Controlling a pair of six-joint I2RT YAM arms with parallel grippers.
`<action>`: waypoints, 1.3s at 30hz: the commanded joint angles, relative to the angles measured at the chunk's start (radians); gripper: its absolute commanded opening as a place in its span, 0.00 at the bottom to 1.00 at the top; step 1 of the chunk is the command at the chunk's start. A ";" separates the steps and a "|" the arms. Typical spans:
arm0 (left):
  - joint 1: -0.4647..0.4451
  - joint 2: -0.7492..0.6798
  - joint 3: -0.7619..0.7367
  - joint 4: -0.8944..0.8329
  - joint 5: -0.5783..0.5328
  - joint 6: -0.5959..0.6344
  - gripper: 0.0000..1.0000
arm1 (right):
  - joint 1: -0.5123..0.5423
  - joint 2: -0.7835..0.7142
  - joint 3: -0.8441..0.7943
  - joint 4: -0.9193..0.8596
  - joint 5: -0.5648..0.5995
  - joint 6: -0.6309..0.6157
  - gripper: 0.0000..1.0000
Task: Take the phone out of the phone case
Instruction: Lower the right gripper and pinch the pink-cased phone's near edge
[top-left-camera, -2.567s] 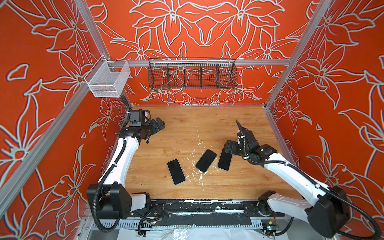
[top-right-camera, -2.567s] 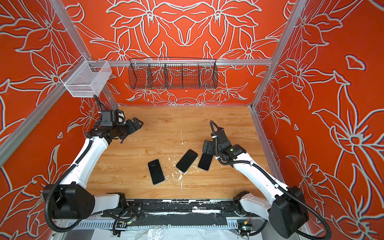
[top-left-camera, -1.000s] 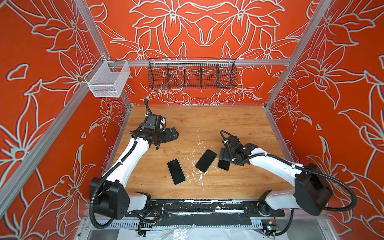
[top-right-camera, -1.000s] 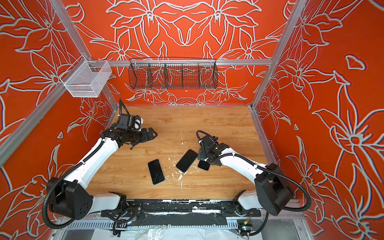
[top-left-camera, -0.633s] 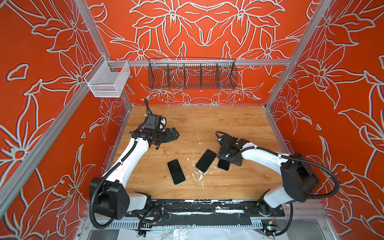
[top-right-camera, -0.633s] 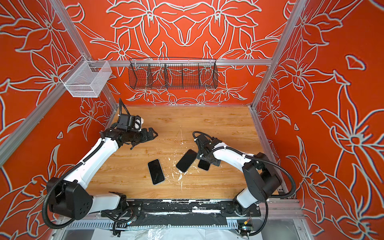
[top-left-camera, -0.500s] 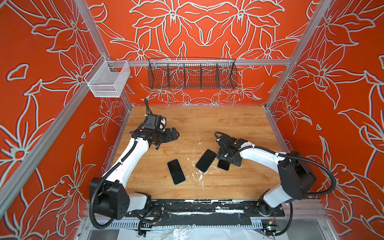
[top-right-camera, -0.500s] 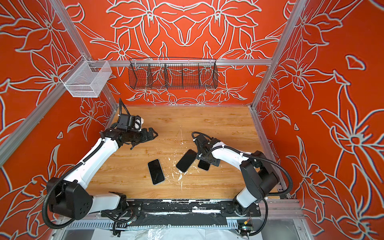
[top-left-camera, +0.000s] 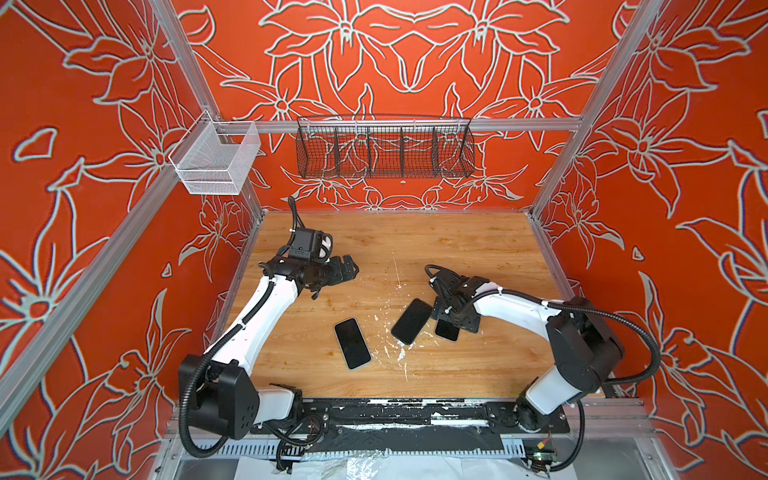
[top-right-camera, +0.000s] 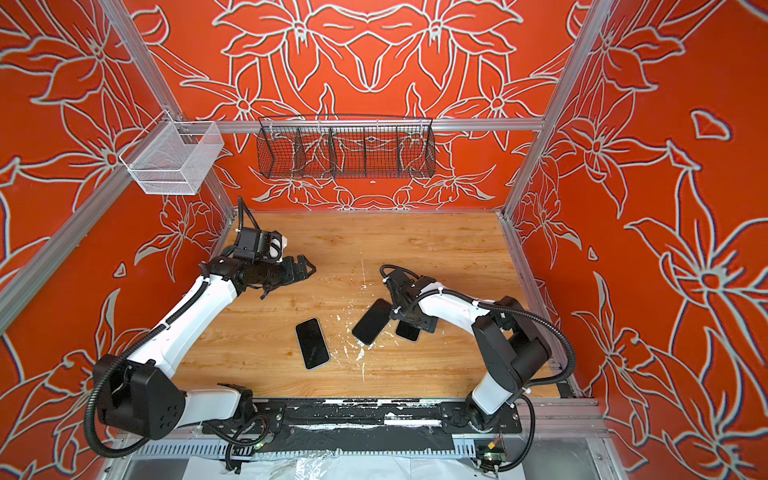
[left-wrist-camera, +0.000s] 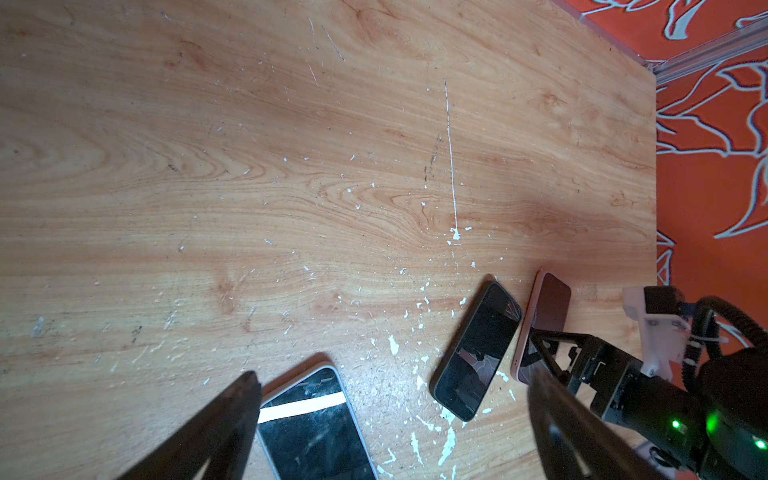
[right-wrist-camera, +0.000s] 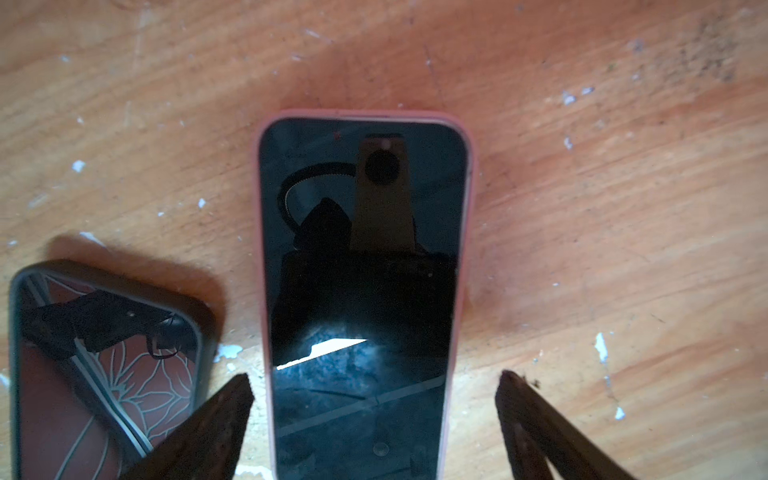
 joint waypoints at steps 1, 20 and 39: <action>-0.002 -0.005 -0.011 -0.004 0.004 -0.006 0.97 | 0.011 0.021 0.023 0.010 -0.013 0.007 0.94; -0.002 0.007 -0.011 -0.006 0.011 -0.012 0.97 | 0.014 0.074 0.009 0.013 -0.010 -0.004 0.87; -0.003 0.014 -0.013 -0.004 0.022 -0.017 0.97 | 0.014 0.085 -0.041 0.066 -0.034 -0.004 0.84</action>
